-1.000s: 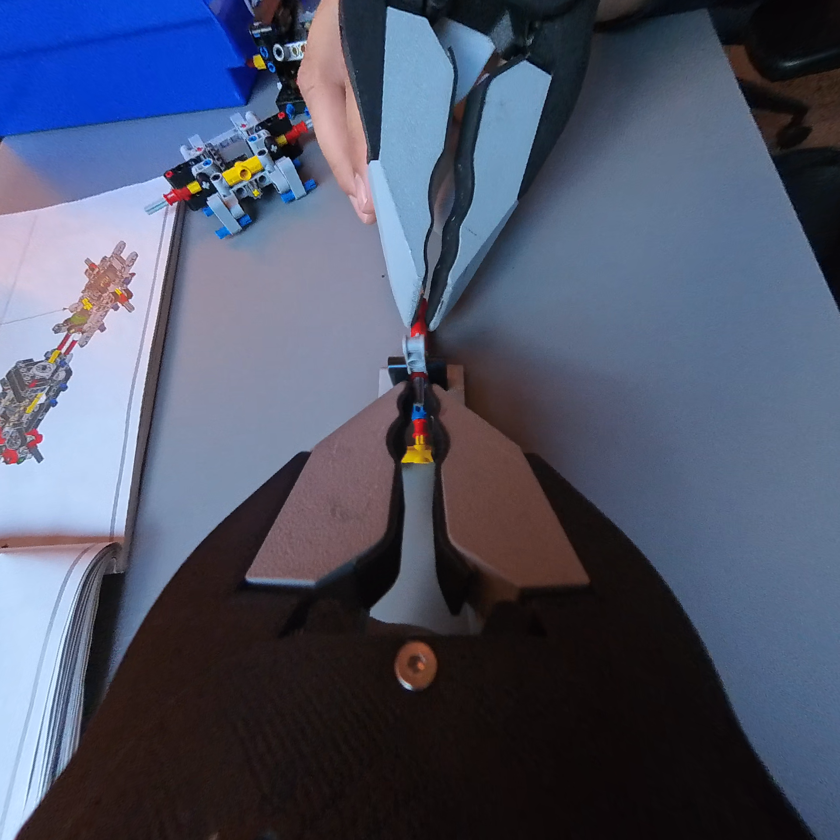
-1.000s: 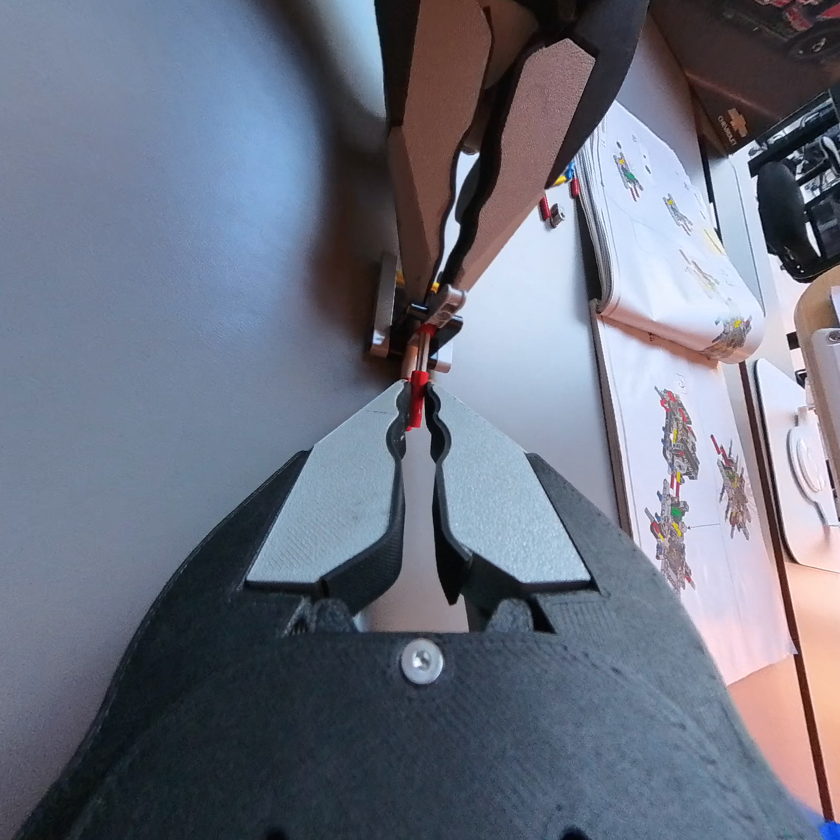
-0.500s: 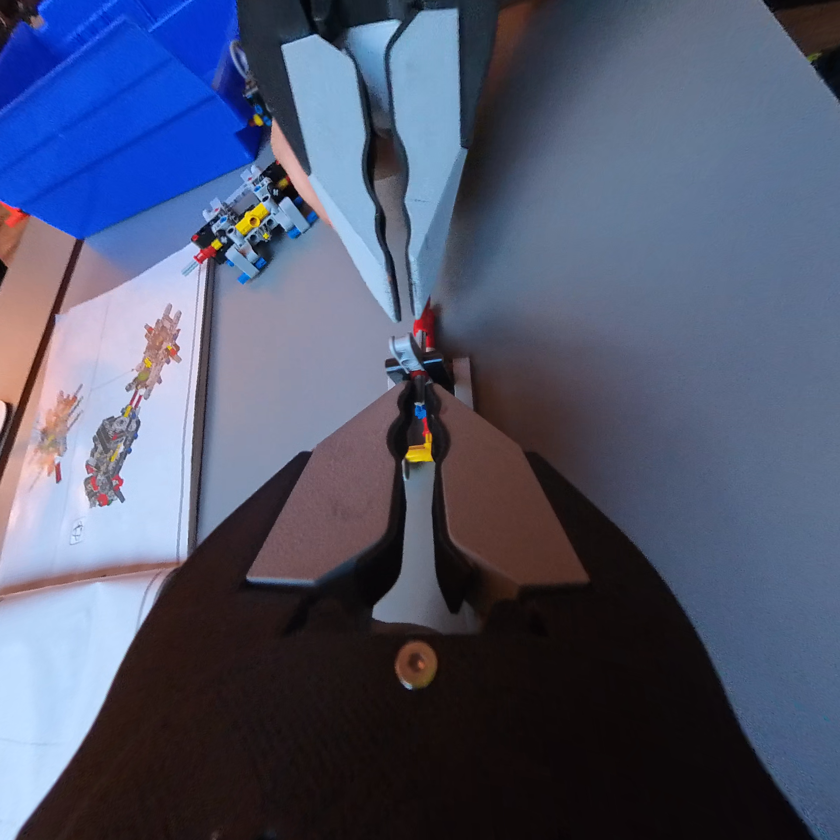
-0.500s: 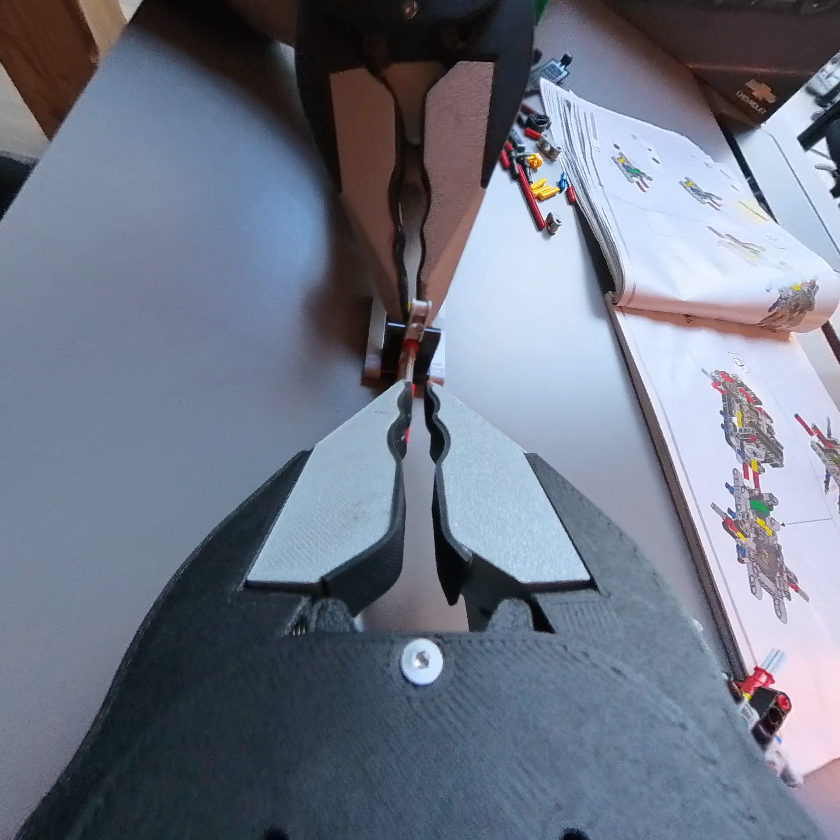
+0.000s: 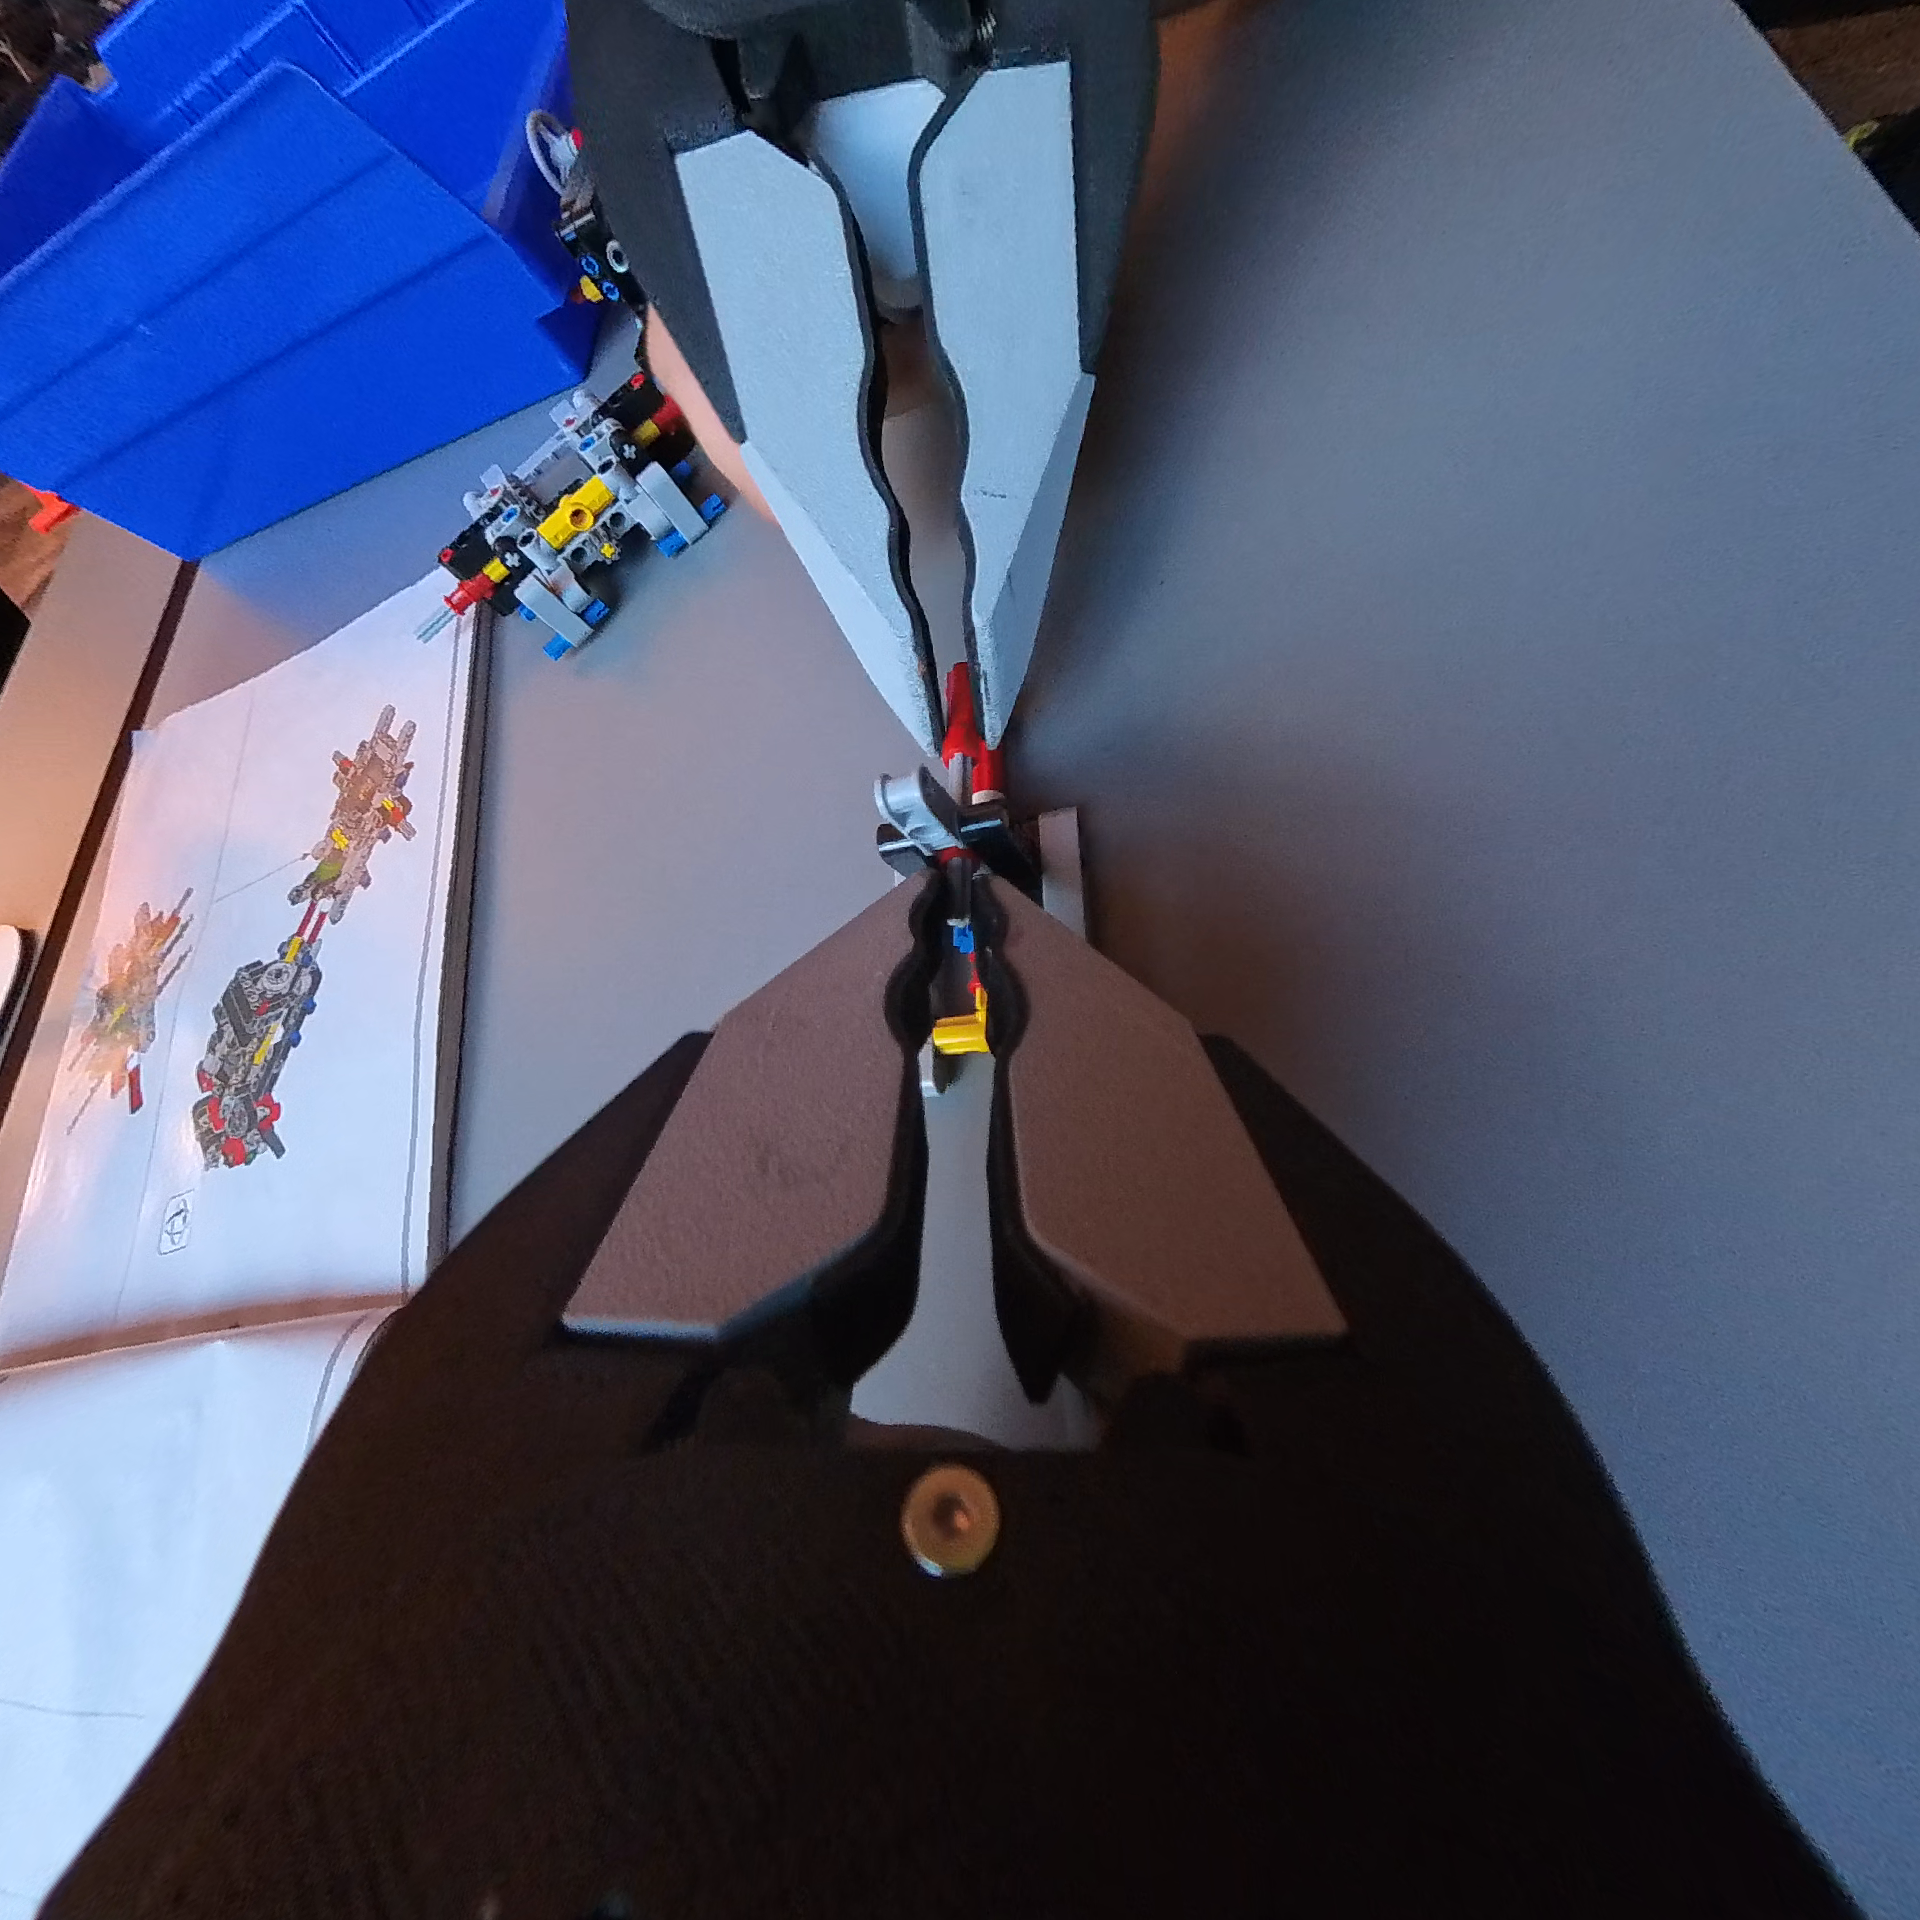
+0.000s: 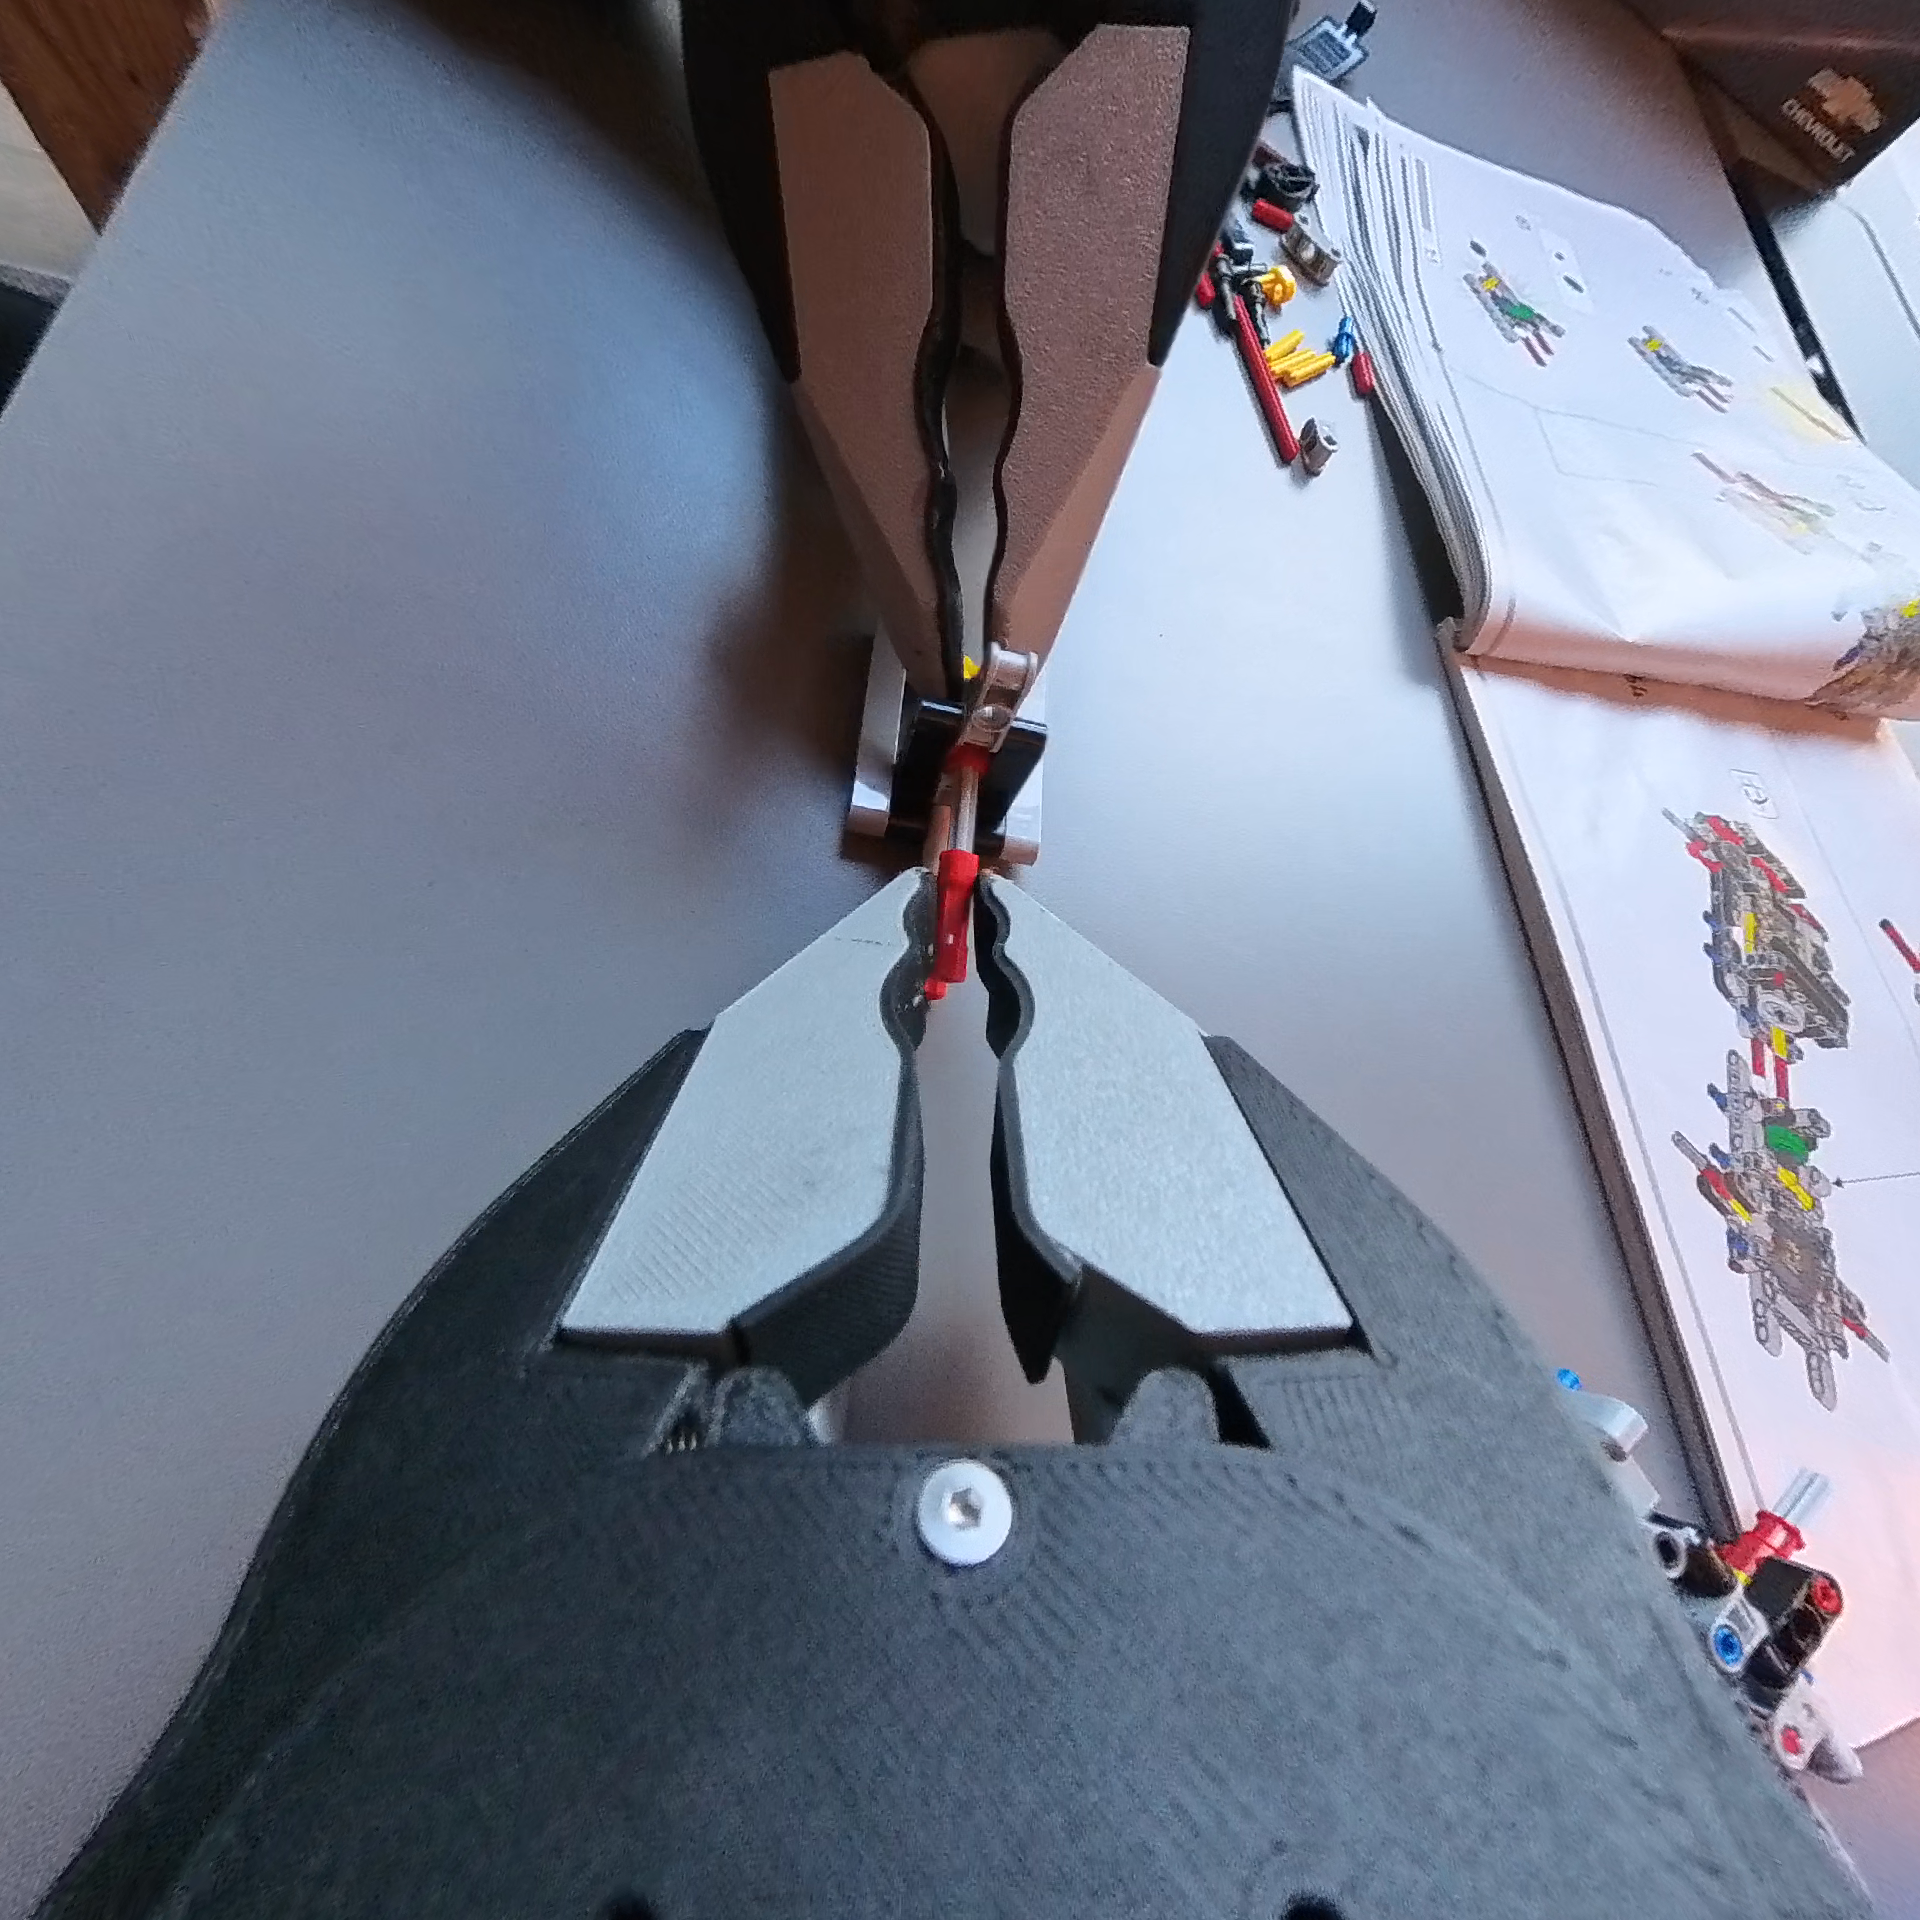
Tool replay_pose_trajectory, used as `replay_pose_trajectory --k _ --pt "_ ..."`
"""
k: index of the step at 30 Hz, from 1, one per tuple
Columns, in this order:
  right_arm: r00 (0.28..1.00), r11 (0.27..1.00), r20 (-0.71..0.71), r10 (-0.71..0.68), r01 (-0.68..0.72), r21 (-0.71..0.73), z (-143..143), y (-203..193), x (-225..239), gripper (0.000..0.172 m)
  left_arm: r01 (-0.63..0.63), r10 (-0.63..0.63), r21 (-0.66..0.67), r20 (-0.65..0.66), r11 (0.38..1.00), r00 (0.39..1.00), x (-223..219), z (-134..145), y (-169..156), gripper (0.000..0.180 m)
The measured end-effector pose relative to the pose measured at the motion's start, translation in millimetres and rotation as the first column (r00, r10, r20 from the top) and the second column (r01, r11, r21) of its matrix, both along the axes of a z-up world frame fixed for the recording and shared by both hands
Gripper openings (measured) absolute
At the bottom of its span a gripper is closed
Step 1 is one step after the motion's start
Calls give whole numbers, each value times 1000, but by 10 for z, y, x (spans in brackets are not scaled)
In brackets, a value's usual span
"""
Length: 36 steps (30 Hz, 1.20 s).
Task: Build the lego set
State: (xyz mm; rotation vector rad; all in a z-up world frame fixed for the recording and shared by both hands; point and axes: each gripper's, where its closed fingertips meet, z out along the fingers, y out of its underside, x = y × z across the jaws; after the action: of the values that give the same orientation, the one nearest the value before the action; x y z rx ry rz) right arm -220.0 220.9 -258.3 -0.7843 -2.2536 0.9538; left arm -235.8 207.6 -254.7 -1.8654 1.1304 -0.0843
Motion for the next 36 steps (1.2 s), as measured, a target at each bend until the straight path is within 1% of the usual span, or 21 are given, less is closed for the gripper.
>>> replay_pose_trajectory --k 5,10,17,26,36 --pt "1000 1000 -11 7 -7 29 0 -1 4 3 -14 15 -38 28 999 999 5 -1 -2 0" --pt "999 998 20 38 -39 56 -18 -27 35 3 -13 20 -96 76 995 997 43 4 -24 0" --pt "998 997 46 32 -35 63 -20 -35 24 2 -25 42 -145 110 989 993 51 4 -31 0" --pt "996 995 78 40 -47 90 -42 -51 32 2 -24 43 -161 117 987 992 84 16 -31 0" --pt "995 995 94 45 -53 84 -33 -72 19 2 -23 41 -165 104 986 994 87 18 -39 0"
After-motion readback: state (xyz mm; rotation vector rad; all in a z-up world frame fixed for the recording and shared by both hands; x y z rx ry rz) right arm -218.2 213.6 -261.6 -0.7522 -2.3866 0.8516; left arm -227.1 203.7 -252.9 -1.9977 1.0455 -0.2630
